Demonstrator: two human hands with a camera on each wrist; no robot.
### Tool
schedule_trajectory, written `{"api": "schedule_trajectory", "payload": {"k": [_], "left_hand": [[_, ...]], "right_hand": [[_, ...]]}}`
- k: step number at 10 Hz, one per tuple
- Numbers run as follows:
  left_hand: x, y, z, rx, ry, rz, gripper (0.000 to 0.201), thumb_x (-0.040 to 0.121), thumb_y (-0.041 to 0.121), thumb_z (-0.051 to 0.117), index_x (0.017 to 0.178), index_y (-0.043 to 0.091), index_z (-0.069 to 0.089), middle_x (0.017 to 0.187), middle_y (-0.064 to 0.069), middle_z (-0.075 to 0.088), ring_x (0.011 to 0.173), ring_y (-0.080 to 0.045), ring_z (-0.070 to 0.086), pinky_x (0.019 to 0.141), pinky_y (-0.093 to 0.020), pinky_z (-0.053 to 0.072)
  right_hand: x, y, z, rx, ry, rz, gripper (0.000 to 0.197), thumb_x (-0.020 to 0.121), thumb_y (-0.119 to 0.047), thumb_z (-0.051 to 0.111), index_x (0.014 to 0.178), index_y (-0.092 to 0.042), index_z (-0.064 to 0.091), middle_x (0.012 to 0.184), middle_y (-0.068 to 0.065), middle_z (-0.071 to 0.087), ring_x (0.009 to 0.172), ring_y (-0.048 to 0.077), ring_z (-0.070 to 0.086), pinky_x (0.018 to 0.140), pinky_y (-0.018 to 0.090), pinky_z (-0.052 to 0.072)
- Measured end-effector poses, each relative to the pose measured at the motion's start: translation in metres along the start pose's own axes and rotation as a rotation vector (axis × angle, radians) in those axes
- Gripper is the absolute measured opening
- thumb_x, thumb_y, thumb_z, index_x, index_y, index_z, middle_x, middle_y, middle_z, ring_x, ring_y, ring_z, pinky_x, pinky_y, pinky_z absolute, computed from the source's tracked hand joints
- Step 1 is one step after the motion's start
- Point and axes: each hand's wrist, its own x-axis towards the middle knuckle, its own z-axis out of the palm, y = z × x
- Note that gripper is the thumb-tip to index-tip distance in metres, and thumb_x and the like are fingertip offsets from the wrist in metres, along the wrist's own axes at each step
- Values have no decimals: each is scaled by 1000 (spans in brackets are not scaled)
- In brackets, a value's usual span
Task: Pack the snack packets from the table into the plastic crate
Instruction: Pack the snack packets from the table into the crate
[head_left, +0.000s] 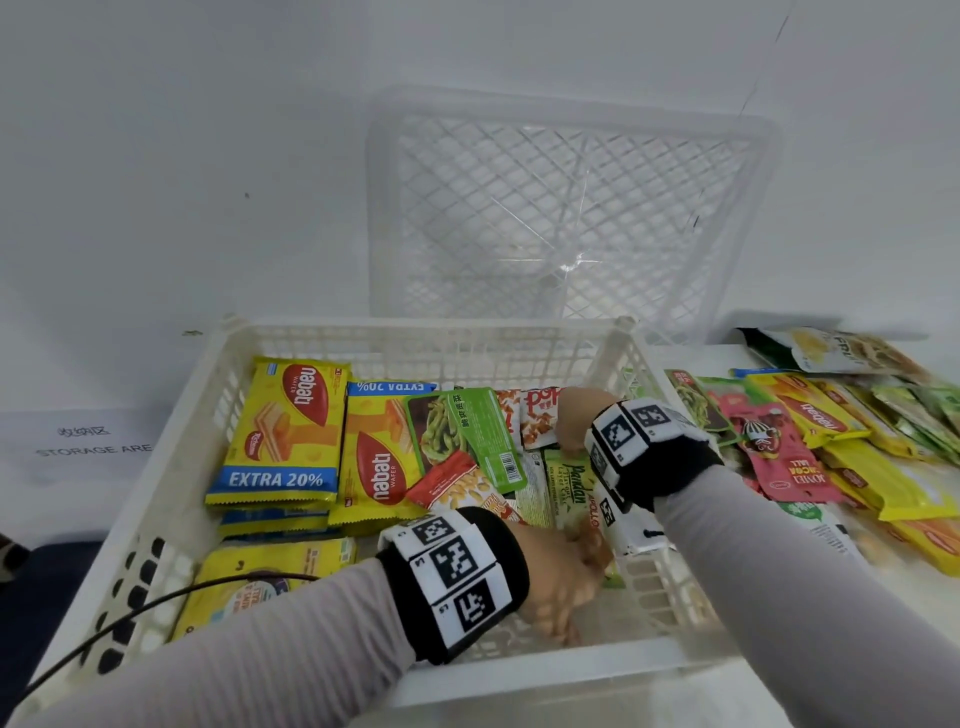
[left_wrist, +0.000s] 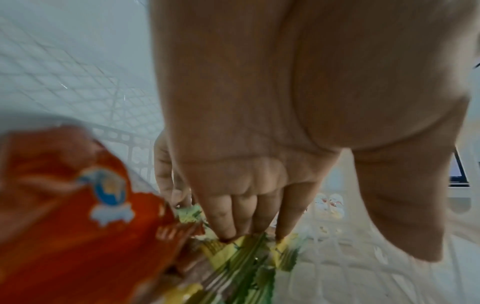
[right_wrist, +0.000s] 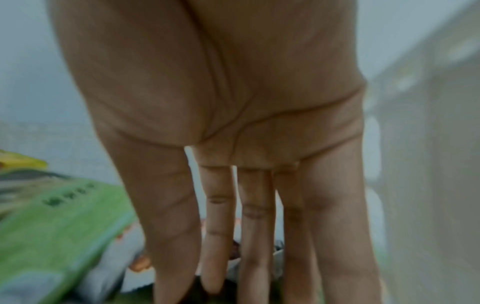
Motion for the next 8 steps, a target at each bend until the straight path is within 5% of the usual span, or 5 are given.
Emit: {"api": "schedule_trajectory", "payload": {"k": [4, 5, 6, 7, 8], "left_hand": [[16, 1, 9, 158, -247, 37, 44, 97, 17, 49, 134, -5, 41, 138, -19, 47, 126, -31, 46, 104, -37, 39], [-7, -9, -26, -142, -33, 79, 37, 96, 18, 50, 130, 3, 51, 128, -14, 57, 114, -27, 54, 100, -38, 42], [-34, -36, -54, -268, 348, -84, 21, 93, 21, 52, 106, 13, 66, 109, -2, 66, 96, -17, 60, 90, -36, 48], [-52, -67, -57, -144, 358, -460, 20, 88, 31, 59, 96, 13, 56, 95, -2, 59, 85, -18, 55, 72, -29, 47], [-60, -85, -47, -182, 142, -621, 48, 82, 42, 67, 113, 9, 50, 103, -4, 57, 86, -19, 52, 67, -26, 41]], "right_hand": [[-28, -6, 20, 170, -96, -142, 13, 87, 1, 46, 82, -3, 57, 87, 12, 59, 79, 23, 57, 79, 29, 50], [-23, 1, 17, 266, 9, -111, 17, 89, -3, 49, 89, -1, 65, 96, 11, 65, 89, 23, 61, 85, 31, 51], [-21, 9, 12, 571, 101, -133, 19, 87, -11, 60, 103, -7, 68, 103, 8, 68, 93, 19, 63, 86, 31, 50], [-26, 10, 12, 1030, -100, -266, 7, 87, -8, 63, 93, -12, 63, 89, 10, 68, 75, 16, 64, 85, 36, 53], [-25, 2, 20, 904, -275, -357, 14, 84, -12, 68, 94, -15, 59, 94, 14, 69, 80, 21, 66, 87, 38, 54]]}}
